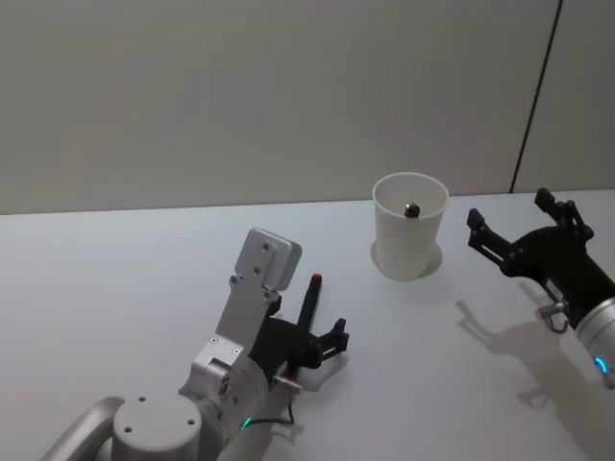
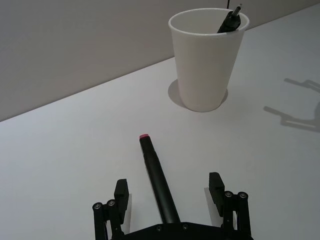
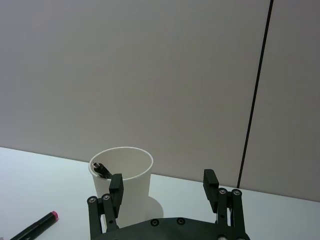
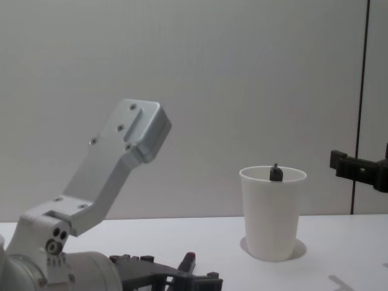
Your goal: Place the pen into the pen holder.
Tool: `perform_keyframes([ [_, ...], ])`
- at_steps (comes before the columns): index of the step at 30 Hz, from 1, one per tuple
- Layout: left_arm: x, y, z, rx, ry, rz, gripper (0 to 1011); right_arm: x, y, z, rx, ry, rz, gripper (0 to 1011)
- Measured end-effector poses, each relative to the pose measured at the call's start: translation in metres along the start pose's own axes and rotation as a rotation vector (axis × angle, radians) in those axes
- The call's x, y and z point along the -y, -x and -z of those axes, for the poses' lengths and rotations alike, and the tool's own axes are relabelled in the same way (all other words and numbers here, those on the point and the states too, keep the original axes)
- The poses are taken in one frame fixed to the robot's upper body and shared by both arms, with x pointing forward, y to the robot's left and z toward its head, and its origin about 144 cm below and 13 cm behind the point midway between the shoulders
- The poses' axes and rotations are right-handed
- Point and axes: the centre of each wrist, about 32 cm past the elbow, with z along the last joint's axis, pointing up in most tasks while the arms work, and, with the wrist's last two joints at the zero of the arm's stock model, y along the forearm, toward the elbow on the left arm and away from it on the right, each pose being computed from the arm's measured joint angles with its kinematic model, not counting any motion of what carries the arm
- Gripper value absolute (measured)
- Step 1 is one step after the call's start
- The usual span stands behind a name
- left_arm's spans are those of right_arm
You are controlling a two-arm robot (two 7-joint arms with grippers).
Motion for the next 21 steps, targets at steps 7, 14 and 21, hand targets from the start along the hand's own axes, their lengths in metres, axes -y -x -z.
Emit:
perform_keyframes([
  [7,0.0011,-0.0006,-0.0002,-0.021,-0.023,-0.013,1001,0.0,0.0,0.0,0.0,0.0,0.0,1001],
  [14,0.0015,-0.0015,0.0003,-0.05,-0.044,-0.024,1001,0.0,0.0,0.0,0.0,0.0,0.0,1001],
  [21,0.0005,-0.0012,0.0003,-0.071,-0.062,-0.031,1001,0.0,0.0,0.0,0.0,0.0,0.0,1001],
])
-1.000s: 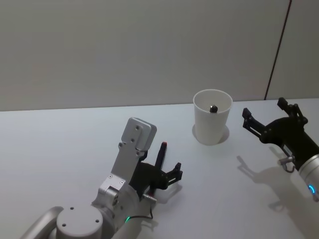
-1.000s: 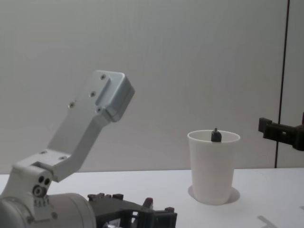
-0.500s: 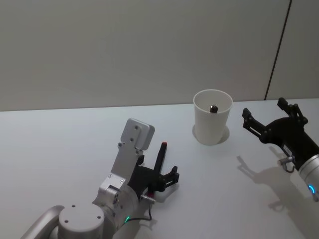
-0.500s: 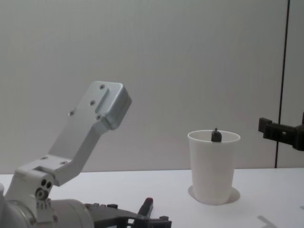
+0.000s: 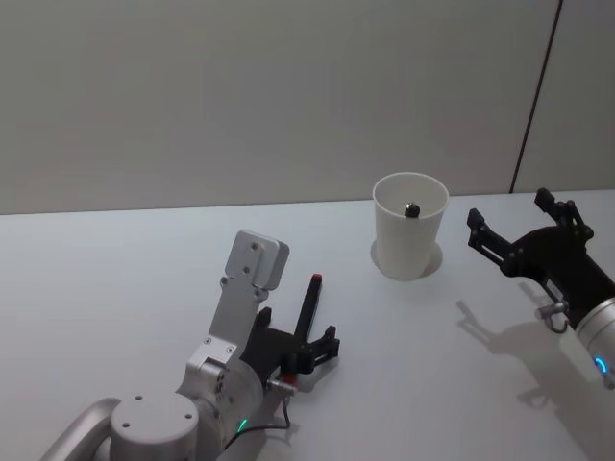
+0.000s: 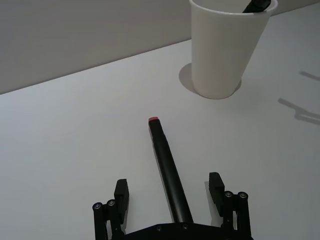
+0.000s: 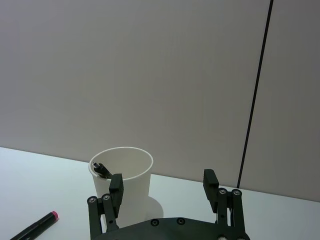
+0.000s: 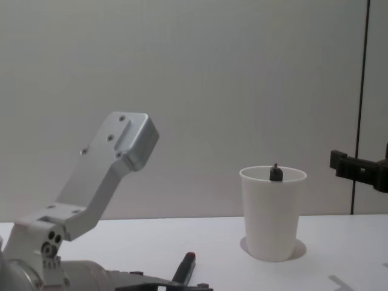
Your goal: Place the pen into the pen holder.
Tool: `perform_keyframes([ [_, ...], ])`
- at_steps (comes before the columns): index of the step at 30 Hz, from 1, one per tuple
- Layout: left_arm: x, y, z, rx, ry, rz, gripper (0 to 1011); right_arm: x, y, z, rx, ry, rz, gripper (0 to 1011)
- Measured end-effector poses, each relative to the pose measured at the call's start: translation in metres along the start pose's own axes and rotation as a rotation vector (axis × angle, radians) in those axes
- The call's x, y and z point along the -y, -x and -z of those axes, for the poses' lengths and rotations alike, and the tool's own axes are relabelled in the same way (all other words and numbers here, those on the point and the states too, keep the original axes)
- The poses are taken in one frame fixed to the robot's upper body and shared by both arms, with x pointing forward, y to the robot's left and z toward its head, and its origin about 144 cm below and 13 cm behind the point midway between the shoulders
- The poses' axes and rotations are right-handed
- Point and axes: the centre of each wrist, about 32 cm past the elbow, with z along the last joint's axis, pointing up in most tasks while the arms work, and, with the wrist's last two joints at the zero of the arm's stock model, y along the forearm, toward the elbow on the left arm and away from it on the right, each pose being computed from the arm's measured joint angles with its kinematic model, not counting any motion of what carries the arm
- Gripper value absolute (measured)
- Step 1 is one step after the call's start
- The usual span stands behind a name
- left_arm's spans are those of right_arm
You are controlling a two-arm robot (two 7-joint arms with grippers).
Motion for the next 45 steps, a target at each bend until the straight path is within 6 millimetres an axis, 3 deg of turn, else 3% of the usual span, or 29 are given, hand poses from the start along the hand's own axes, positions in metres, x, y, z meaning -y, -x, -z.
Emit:
perform_keyframes([
  [45,0.0,0.012,-0.008,-0.012,-0.026,-0.002,1001,0.0,0.0,0.0,0.0,0.0,0.0,1001],
])
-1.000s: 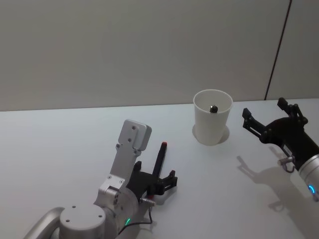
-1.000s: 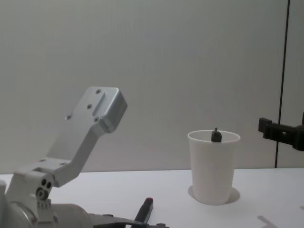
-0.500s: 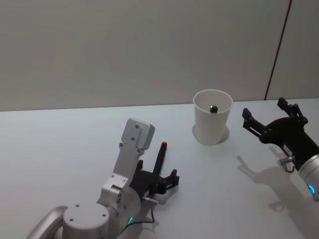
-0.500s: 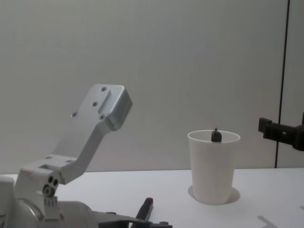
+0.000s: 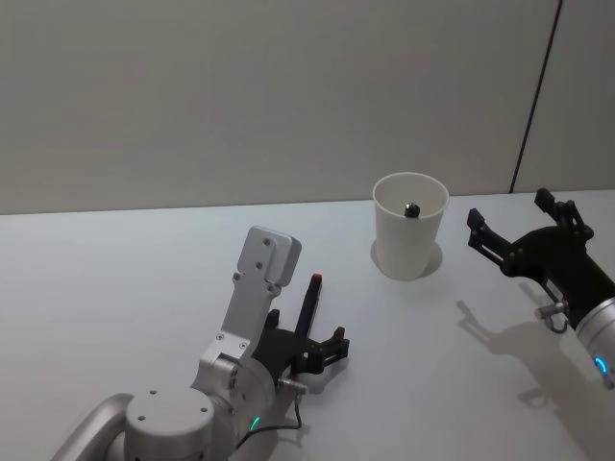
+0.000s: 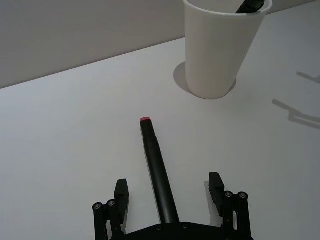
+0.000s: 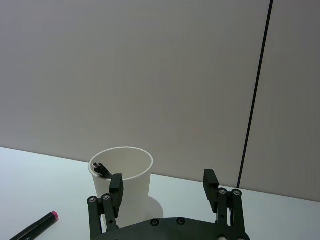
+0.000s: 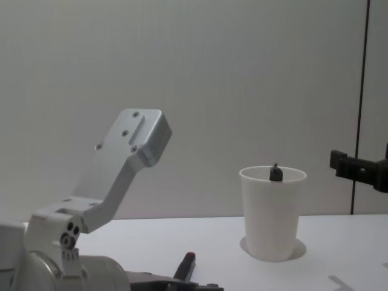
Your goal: Place the pen into the pen holder.
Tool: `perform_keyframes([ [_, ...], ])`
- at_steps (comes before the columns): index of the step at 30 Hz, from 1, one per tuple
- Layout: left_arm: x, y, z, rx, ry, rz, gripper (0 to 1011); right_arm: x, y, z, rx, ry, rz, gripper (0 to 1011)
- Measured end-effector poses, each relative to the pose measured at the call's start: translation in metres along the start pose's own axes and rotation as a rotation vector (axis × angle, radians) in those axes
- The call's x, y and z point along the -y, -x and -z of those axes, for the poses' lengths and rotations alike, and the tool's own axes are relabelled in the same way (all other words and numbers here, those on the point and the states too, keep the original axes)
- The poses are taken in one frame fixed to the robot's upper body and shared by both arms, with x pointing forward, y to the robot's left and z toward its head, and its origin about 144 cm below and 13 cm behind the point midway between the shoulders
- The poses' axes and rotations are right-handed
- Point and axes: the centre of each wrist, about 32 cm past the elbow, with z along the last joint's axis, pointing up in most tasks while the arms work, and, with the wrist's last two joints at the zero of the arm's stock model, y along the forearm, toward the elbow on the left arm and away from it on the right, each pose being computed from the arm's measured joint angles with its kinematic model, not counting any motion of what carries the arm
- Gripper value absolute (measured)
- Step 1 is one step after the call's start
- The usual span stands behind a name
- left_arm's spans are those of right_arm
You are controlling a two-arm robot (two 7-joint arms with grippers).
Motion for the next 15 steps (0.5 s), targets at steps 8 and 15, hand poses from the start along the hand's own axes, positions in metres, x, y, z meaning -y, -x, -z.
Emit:
perform_keyframes([
  [8,0.001,-0.0004,-0.0012,-0.014,-0.011,0.001,1001,0.0,0.0,0.0,0.0,0.0,0.0,1001],
  [15,0.0015,-0.0007,-0.0017,-0.021,-0.017,0.0,1001,0.0,0.0,0.0,0.0,0.0,0.0,1001],
])
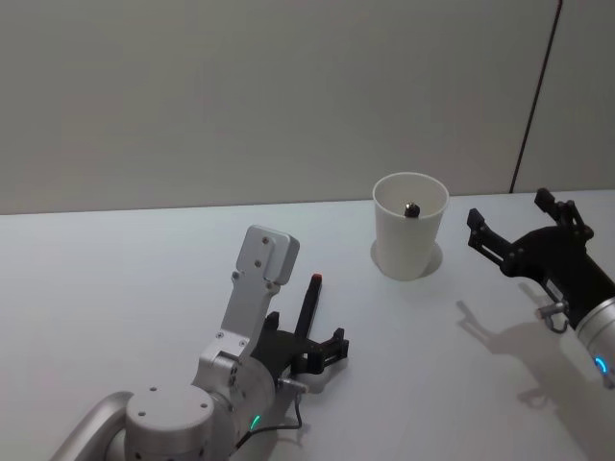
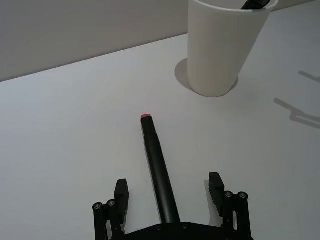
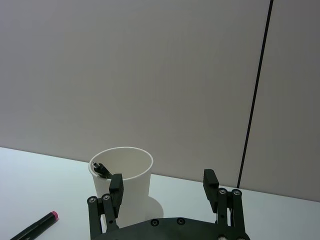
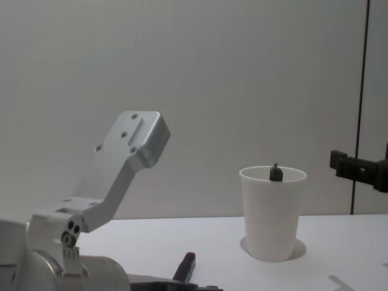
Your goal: Place the pen into the pen holder.
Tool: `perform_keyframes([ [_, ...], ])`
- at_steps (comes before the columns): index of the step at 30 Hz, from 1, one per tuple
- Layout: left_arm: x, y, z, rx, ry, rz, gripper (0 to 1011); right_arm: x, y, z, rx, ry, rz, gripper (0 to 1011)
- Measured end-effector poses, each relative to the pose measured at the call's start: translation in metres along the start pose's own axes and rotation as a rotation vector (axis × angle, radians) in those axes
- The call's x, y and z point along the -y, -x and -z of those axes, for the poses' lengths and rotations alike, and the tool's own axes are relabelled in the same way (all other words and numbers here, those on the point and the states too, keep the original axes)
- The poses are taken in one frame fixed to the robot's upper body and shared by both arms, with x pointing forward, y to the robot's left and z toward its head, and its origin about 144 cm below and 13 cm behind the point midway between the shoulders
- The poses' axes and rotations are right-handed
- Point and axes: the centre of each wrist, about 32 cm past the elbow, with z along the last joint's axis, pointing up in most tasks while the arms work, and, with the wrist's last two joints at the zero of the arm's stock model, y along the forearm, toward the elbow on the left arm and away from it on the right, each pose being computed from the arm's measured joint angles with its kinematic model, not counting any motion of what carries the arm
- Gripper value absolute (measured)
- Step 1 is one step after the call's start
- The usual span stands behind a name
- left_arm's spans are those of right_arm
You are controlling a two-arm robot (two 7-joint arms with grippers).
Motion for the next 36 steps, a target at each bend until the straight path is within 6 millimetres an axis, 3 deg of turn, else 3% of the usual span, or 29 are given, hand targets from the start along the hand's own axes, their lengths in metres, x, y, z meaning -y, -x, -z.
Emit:
perform_keyframes([
  [7,0.0002,-0.0002,-0.0004,-0.003,-0.002,-0.002,978,0.0,0.0,0.0,0.0,0.0,0.0,1001],
  [19,0.0004,-0.0003,-0.0006,-0.005,-0.005,-0.004,658,0.0,0.0,0.0,0.0,0.0,0.0,1001],
  [22,0.0005,-0.0004,-0.0006,-0.006,-0.006,-0.004,518,0.0,0.0,0.0,0.0,0.0,0.0,1001],
  [32,0.0005,-0.0002,-0.0007,-0.007,-0.007,-0.003,221,0.0,0.0,0.0,0.0,0.0,0.0,1001],
  [36,0.0005,-0.0002,-0.0007,-0.007,-0.006,-0.003,172,0.0,0.0,0.0,0.0,0.0,0.0,1001],
])
